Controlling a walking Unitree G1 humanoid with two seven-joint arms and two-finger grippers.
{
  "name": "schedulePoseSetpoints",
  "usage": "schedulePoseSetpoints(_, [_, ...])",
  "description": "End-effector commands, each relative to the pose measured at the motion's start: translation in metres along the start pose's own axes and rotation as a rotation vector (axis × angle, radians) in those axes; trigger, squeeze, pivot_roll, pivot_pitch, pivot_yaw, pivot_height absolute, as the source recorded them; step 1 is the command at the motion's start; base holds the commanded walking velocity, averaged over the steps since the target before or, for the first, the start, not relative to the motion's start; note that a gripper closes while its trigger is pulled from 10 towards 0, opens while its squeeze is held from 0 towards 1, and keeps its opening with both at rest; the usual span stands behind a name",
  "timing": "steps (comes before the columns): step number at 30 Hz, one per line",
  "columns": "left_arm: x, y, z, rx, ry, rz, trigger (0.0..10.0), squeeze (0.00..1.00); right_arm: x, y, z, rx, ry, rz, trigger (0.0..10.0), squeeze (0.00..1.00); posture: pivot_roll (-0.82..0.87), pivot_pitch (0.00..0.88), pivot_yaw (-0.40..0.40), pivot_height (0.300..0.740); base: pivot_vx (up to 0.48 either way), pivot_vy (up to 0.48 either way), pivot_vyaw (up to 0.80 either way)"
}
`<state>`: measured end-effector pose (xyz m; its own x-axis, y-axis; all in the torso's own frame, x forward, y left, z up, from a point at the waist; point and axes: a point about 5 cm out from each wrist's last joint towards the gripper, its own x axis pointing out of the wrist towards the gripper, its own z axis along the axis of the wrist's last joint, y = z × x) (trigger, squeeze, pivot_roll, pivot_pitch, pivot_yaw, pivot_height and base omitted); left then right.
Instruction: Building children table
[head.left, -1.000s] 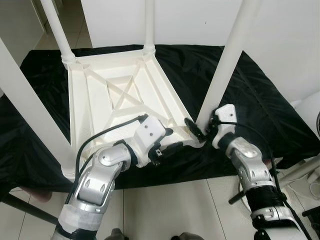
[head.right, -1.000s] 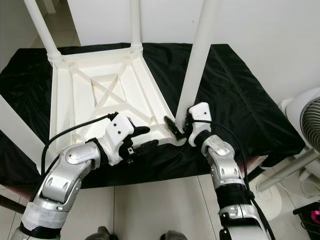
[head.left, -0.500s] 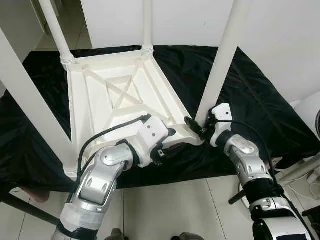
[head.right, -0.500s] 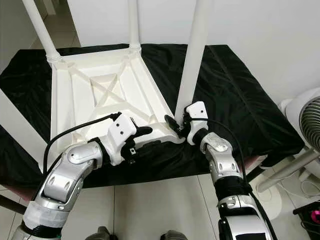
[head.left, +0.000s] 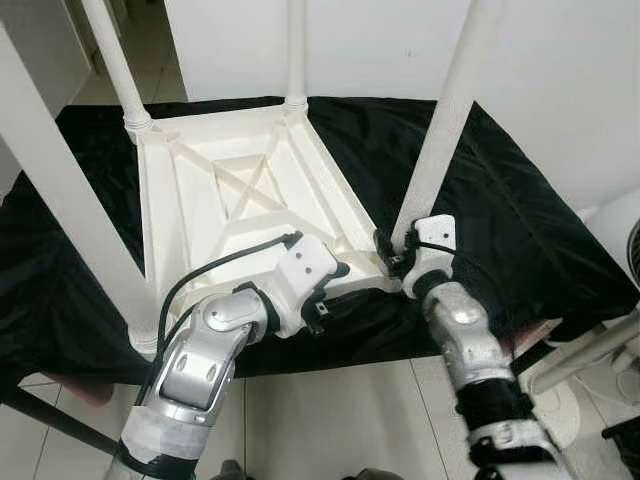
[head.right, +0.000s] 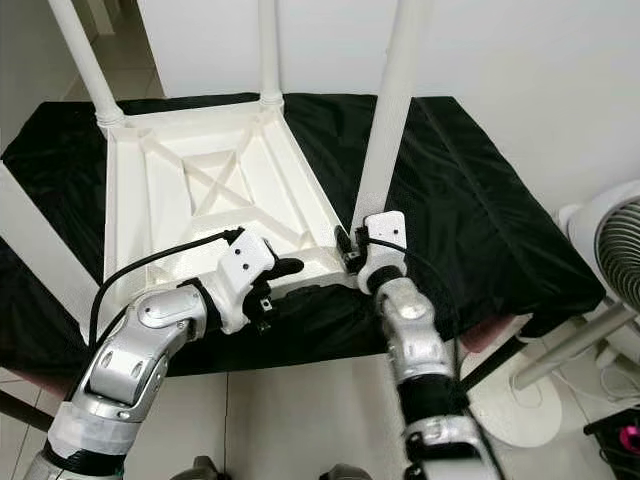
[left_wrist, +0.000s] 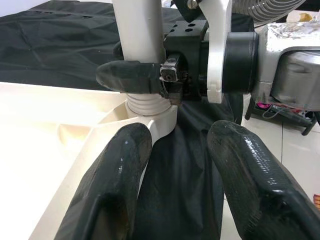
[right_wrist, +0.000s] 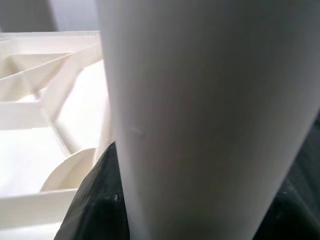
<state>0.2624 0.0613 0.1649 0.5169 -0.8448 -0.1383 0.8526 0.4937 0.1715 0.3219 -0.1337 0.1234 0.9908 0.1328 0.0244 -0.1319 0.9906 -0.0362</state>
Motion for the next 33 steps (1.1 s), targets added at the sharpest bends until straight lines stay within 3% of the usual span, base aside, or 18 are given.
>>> schedulePoseSetpoints(1, [-0.001,0.005,-0.003,-0.001,0.011,0.123,10.0,0.0,-0.01,0.002,-0.019,0.001,0.091,-0.084,10.0,0.0,-0.08,0.0,-0.016,0.74,0.0,0.0,0.0])
schedulePoseSetpoints(6, [-0.002,0.011,-0.004,-0.008,0.011,0.174,10.0,0.0,-0.013,0.018,-0.017,0.043,0.093,-0.115,10.0,0.0,-0.08,0.0,-0.018,0.74,0.0,0.0,0.0])
schedulePoseSetpoints(7, [-0.003,0.014,-0.003,-0.022,0.002,0.205,10.0,0.0,-0.014,0.03,-0.015,0.063,0.099,-0.101,10.0,0.0,-0.09,0.0,-0.016,0.74,0.0,0.0,0.0])
schedulePoseSetpoints(10, [-0.004,0.015,-0.002,-0.03,-0.003,0.22,10.0,0.0,-0.016,0.035,-0.013,0.071,0.096,-0.083,10.0,0.0,-0.09,0.0,-0.015,0.74,0.0,0.0,0.0])
schedulePoseSetpoints(11, [-0.004,0.015,-0.002,-0.032,-0.004,0.225,10.0,0.0,-0.017,0.034,-0.011,0.071,0.09,-0.085,10.0,0.69,-0.09,0.0,-0.02,0.74,0.0,0.0,0.0])
schedulePoseSetpoints(14, [-0.004,0.015,-0.002,-0.033,-0.004,0.227,10.0,0.0,-0.018,0.032,-0.01,0.068,0.087,-0.089,10.0,0.69,-0.09,0.0,-0.02,0.74,0.0,0.0,0.0])
schedulePoseSetpoints(15, [-0.004,0.015,-0.003,-0.025,-0.002,0.229,10.0,0.0,-0.019,0.028,-0.009,0.066,0.075,-0.089,10.0,1.0,-0.08,0.0,-0.024,0.74,0.0,0.0,0.0])
schedulePoseSetpoints(23, [-0.013,0.017,-0.007,0.007,0.012,0.238,10.0,0.0,-0.034,-0.003,0.002,0.061,-0.037,0.02,10.0,1.0,-0.08,0.0,-0.031,0.74,0.0,0.0,0.0])
schedulePoseSetpoints(24, [-0.014,0.018,-0.007,0.008,0.011,0.24,10.0,0.0,-0.035,-0.009,0.002,0.061,-0.039,0.041,10.0,0.85,-0.08,0.0,-0.032,0.74,0.0,0.0,0.0])
schedulePoseSetpoints(25, [-0.014,0.018,-0.006,0.008,0.009,0.242,10.0,0.0,-0.037,-0.014,0.003,0.067,-0.041,0.082,10.0,0.0,-0.08,0.0,-0.032,0.74,0.0,0.0,0.0])
schedulePoseSetpoints(33, [-0.009,0.016,-0.005,0.01,-0.004,0.204,10.0,0.0,-0.034,-0.03,0.008,-0.016,-0.059,0.323,10.0,0.0,-0.09,0.0,-0.021,0.74,0.0,0.0,0.0])
